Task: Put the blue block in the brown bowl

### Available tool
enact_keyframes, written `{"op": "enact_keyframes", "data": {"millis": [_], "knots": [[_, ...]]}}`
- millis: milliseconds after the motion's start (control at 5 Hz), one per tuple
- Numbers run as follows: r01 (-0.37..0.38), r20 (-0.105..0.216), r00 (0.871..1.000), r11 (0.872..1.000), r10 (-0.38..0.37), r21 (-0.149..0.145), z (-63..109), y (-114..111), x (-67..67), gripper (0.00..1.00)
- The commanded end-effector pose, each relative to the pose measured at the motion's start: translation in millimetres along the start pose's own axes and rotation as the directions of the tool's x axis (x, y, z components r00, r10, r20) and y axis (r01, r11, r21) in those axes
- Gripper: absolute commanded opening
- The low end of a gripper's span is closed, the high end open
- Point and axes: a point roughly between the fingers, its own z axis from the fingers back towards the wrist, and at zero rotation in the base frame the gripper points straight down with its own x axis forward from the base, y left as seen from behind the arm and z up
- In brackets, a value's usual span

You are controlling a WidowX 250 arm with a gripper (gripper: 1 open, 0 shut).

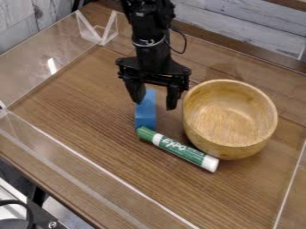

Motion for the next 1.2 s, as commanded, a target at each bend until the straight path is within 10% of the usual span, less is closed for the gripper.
{"op": "enact_keyframes", "data": {"millis": [0,200,400,1000], "knots": [[0.005,0.030,1.000,1.000,-0.005,0.003,2.0,-1,4.5,1.00],[0.003,0.030,1.000,1.000,-0.003,0.004,-2.6,-1,4.6,1.00],[0.002,0.029,1.000,1.000,-0.002,0.006,-6.2,0,4.7,0.00],[0.035,0.047,0.998,0.999,-0.036,0.023,36.0,-5,18.0,0.00]]}}
